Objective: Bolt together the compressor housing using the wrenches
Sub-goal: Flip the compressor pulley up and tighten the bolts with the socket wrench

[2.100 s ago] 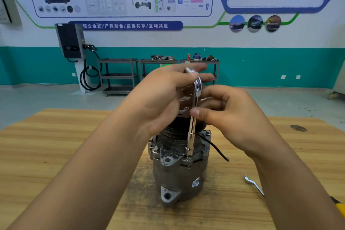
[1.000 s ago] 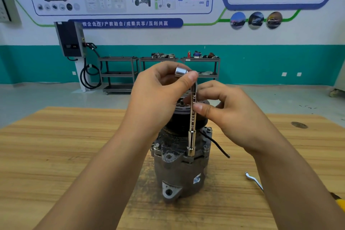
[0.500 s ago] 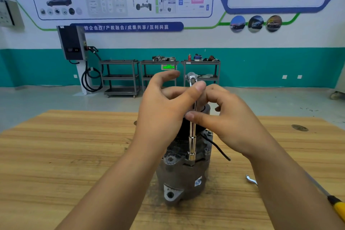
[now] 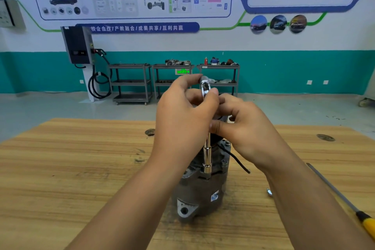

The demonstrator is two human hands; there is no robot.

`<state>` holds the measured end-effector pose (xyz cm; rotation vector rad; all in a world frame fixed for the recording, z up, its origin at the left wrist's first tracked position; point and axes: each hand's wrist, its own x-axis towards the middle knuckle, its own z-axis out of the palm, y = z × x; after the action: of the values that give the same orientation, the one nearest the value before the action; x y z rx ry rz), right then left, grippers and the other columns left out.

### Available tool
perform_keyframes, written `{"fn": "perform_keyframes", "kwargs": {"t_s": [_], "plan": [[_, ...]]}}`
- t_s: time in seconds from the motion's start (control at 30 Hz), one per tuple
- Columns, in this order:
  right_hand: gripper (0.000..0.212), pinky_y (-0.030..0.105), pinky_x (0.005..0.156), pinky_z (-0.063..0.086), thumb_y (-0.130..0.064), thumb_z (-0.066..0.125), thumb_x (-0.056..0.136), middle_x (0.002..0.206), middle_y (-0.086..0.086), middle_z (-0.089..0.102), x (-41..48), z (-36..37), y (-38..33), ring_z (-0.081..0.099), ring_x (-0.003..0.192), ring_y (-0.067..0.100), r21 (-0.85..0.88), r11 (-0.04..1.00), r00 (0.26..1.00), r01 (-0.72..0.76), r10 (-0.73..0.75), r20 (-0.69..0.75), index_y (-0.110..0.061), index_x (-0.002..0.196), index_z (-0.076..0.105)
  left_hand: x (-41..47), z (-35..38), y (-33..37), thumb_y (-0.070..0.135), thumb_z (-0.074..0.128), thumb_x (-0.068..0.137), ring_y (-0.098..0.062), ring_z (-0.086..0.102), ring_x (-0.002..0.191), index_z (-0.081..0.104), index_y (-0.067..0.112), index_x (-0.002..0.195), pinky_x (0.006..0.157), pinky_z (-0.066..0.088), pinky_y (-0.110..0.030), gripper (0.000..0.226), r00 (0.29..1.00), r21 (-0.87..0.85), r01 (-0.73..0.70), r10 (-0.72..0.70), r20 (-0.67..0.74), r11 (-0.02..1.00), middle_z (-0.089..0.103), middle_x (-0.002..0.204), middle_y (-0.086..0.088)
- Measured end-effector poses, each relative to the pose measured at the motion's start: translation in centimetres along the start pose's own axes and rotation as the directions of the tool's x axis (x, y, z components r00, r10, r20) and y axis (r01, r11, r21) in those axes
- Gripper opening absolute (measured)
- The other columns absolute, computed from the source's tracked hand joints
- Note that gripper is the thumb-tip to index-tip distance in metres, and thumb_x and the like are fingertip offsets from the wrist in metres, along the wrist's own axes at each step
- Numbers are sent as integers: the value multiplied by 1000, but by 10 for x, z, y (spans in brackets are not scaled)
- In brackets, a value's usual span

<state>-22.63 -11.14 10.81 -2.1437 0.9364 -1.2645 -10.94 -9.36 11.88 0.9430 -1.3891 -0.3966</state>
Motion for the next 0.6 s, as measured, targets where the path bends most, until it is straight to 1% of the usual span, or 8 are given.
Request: {"fn": "perform_keyframes", "kwargs": {"t_s": [0.1,0.17,0.2,0.27,0.37,0.43,0.5,0.6], "plan": [[10,26,85,42,-13,72,78,95,-6,61,0,-1,1,54,98,6,-28,1000,1000,5,-6,-27,-19,86,69,6,-1,1,33,77,73,-3,67,72,67,17,106,72,57,-28,38,999,21,13,-12,-32,1000,71,74,6],[12,32,91,42,-18,73,77,99,-3,62,0,-1,2,53,105,14,-65,998,1000,-9,7,-27,-15,89,71,10,-4,0,31,77,74,-1,66,75,70,20,104,72,56,-20,33,1000,44,-7,7,-1,999,70,79,9],[14,31,91,41,-20,73,77,99,-3,62,0,-1,3,53,104,14,-71,997,1000,-12,10,-27,-15,89,71,12,-6,1,28,76,76,2,66,76,71,21,104,70,54,-15,29,999,62,-27,25,35,998,71,80,12],[9,19,84,38,-24,75,75,94,-6,61,0,-1,3,53,97,7,-63,998,999,-18,15,-39,-20,79,68,19,-11,1,26,72,79,7,64,79,71,24,103,70,51,-10,24,989,83,-69,57,139,994,70,83,16],[18,3,69,33,-26,75,74,90,-10,61,-1,-1,4,52,85,-5,-54,998,998,-10,6,-70,-29,66,59,29,-18,0,28,66,85,3,64,93,69,27,106,88,51,-25,22,937,84,-111,76,341,990,71,94,13],[9,0,72,34,-22,73,78,96,-16,63,-1,1,1,54,91,-9,0,1000,999,20,-20,-31,-27,75,66,32,-23,0,26,61,87,0,64,99,68,29,106,92,50,-27,20,887,30,-123,96,452,992,72,99,11],[10,-1,75,36,-16,69,83,100,-22,63,-2,3,0,54,95,-12,28,998,999,51,-52,4,-22,90,72,34,-27,1,27,57,85,-3,66,96,66,26,106,85,51,-21,23,844,-48,-105,115,524,993,73,96,8],[12,1,77,36,-16,68,84,89,-35,58,-1,6,0,50,94,-17,-31,996,997,80,-79,9,-22,94,73,36,-33,0,19,53,81,-5,67,91,64,20,105,76,50,-15,27,805,-193,-4,118,582,981,73,90,7]]}}
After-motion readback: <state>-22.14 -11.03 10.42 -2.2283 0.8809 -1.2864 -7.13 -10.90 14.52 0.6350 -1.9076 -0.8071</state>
